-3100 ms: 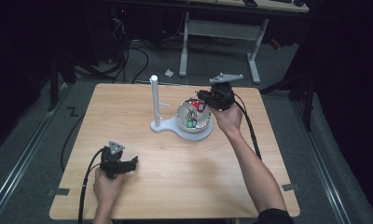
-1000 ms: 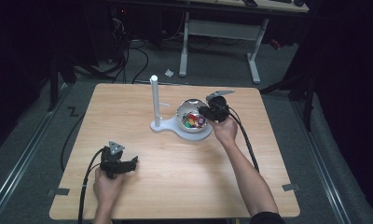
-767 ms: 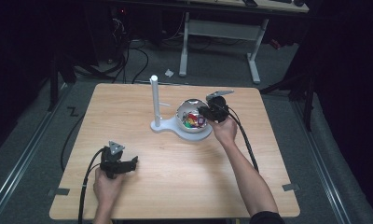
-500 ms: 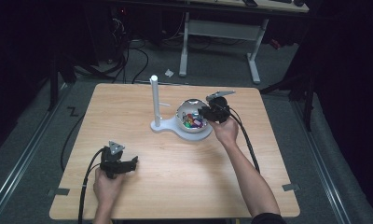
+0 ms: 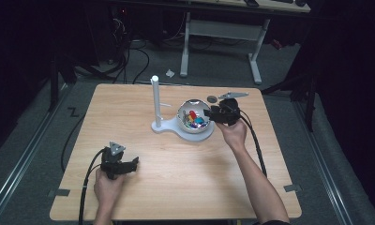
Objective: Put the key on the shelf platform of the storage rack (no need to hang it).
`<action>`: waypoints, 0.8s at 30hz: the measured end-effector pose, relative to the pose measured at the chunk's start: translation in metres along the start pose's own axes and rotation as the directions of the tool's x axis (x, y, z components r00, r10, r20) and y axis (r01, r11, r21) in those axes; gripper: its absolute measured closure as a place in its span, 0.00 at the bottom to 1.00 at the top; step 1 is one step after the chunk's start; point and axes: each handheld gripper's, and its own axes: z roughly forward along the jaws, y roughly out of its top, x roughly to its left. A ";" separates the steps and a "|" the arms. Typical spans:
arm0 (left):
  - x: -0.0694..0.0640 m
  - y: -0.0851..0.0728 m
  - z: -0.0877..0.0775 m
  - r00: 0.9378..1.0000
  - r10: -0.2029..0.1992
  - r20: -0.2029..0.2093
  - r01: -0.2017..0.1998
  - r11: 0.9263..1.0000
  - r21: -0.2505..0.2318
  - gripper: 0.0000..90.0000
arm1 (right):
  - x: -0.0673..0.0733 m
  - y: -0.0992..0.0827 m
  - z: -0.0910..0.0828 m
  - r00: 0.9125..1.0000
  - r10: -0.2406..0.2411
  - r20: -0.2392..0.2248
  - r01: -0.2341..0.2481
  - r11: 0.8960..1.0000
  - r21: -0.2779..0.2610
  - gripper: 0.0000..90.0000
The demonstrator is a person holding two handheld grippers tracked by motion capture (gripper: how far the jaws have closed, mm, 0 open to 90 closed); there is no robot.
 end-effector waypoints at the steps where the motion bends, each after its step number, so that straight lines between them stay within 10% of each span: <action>1: 0.000 0.000 0.000 1.000 0.000 0.000 0.000 1.000 0.000 0.20 | -0.001 0.000 -0.003 1.000 0.001 0.000 -0.001 1.000 -0.002 0.61; 24: 0.000 0.000 0.000 1.000 0.000 0.000 0.000 1.000 0.000 0.20 | -0.008 -0.020 -0.070 0.999 0.019 0.033 -0.017 0.998 -0.069 0.57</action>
